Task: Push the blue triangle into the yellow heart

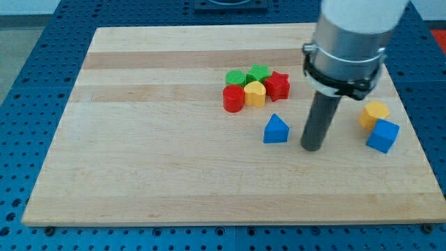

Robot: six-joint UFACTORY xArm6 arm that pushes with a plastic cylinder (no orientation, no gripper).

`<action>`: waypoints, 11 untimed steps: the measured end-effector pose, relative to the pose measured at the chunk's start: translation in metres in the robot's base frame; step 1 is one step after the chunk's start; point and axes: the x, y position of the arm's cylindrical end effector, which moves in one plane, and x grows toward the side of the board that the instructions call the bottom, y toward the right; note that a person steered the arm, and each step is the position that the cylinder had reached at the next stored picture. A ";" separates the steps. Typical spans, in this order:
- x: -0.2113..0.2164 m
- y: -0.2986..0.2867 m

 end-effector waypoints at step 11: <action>-0.020 -0.056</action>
